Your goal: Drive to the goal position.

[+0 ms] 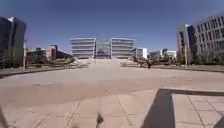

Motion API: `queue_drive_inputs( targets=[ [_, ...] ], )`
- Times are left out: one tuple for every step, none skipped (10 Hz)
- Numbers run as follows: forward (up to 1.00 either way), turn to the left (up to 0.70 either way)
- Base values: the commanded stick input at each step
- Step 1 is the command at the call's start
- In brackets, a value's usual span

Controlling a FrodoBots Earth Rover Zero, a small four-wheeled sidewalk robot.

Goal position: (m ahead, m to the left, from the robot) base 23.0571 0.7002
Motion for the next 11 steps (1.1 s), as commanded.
queue_drive_inputs(
  targets=[
    [0.7, -0.01],
    [0.7, 0.0],
    [0.7, -0.01],
    [0.7, 0.0],
    [0.7, 0.0],
    [0.7, 0.0],
    [0.7, 0.0],
    [0.7, 0.0],
    [0.7, 0.0],
    [0.7, 0.0],
    [0.7, 0.0]
  ],
)
